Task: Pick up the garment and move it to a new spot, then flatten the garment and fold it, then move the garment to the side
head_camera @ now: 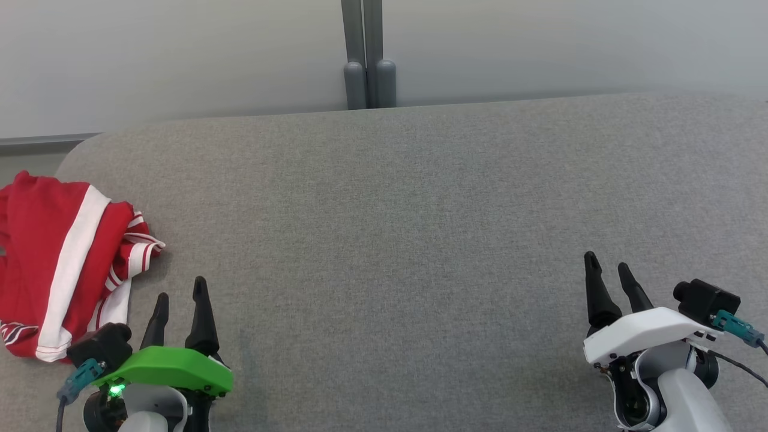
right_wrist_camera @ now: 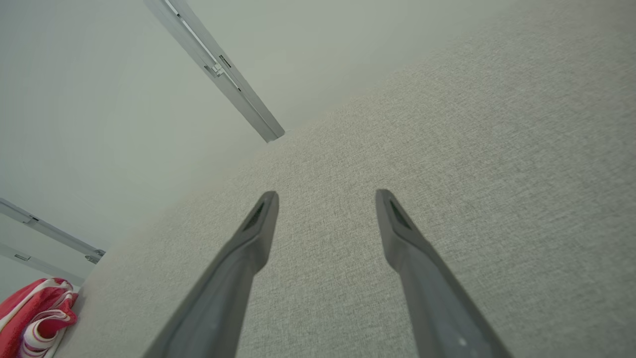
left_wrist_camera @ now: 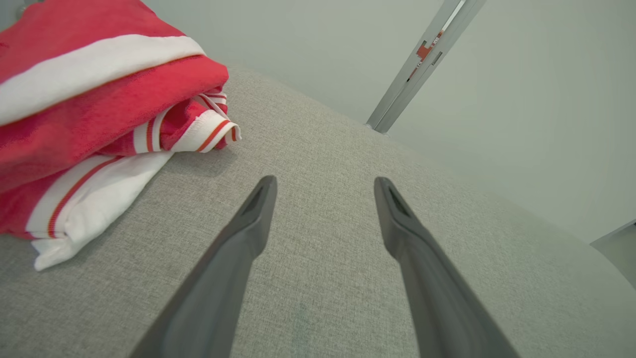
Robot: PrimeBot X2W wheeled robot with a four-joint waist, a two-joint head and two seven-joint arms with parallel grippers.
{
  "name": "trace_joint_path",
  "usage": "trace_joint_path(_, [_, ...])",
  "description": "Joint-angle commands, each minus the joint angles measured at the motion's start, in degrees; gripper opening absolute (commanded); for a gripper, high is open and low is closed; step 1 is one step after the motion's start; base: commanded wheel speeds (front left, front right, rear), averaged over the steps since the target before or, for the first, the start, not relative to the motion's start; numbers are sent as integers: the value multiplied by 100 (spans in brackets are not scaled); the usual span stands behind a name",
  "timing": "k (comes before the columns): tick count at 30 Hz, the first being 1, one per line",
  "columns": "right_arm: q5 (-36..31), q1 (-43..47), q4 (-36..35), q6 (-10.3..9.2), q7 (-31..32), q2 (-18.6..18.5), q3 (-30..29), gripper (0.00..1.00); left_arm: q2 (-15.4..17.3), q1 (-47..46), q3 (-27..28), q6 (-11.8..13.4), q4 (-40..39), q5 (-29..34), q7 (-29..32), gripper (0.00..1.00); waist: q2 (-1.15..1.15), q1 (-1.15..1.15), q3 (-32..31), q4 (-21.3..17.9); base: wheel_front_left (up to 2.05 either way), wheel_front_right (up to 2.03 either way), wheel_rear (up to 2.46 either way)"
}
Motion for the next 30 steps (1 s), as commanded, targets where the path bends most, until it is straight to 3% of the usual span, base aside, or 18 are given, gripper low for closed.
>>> trace_joint_path(1, [-255,-154,-15,3,-71,-32,15,100,67,-188,-36,50,-19,199,-70,100,0,0,8,0,0,0,0])
trace_joint_path(30, [-2249,-71,159,4,-469,-49,-13,100,193,-17,-438,495,212,1780,-467,100,0,0,-13,-8,0,0,0])
